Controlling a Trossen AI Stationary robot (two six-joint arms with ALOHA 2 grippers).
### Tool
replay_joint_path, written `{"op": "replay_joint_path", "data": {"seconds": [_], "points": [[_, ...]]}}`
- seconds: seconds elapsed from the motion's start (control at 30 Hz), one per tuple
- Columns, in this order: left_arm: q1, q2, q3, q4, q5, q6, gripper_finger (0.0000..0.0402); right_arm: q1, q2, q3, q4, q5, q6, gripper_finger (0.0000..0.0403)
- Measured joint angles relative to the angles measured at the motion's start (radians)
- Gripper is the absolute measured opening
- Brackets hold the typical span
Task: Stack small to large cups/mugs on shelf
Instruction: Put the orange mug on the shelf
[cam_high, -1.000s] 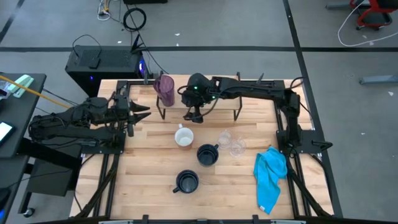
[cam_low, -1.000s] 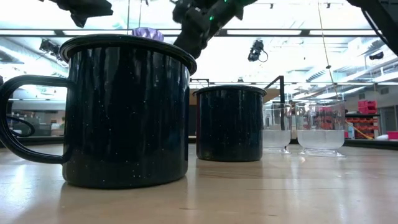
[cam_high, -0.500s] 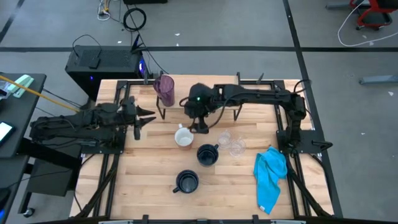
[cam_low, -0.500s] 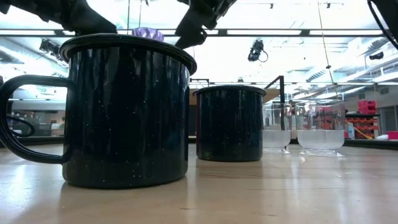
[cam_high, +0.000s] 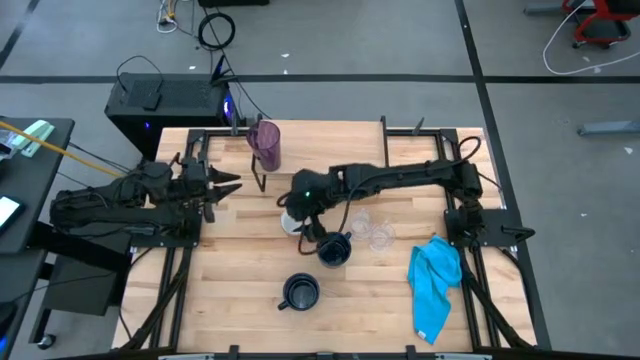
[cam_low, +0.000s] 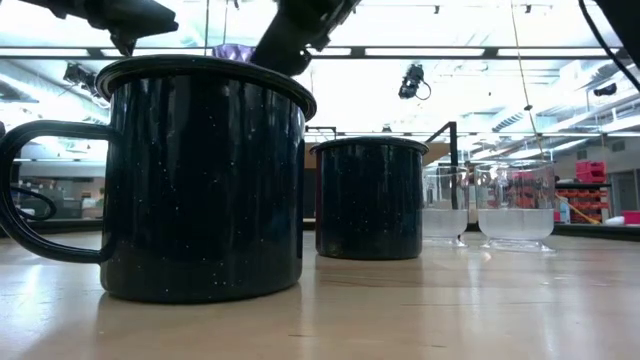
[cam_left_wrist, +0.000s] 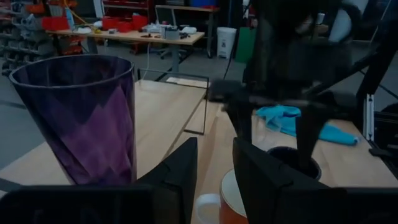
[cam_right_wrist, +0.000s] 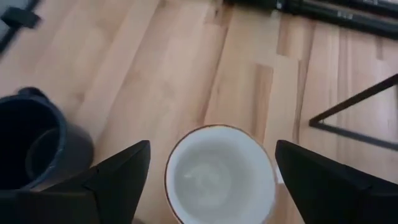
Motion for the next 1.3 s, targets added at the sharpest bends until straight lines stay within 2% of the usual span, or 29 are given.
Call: {"op": "replay_joint_path", "data": {"seconds": [0.23,0.47,0.77,0.93,1.1,1.3], "points": [[0.0,-0.005,0.0,-0.013,0.0,-0.048,0.011,0.054,0.063,0.0,0.028,0.143,0.1,0.0334],[0.0,-0.005,0.0,-0.014,0.0,-0.068,0.011,0.084,0.066,0.0,0.035,0.163,0.225,0.0315],[0.0,-0.005,0.0,-0.01,0.0,-0.074,0.011,0.128,0.116,0.0,0.093,0.282,0.277,0.0298],[0.0,-0.006,0.0,-0.015,0.0,-0.074,0.011,0.133,0.127,0.0,0.062,0.388,0.375,0.0285],[0.0,-0.006,0.0,-0.013,0.0,-0.074,0.011,0.132,0.128,0.0,0.055,0.397,0.467,0.0271],[0.0,-0.006,0.0,-0.014,0.0,-0.074,0.011,0.14,0.135,0.0,0.044,0.396,0.506,0.0251]]}}
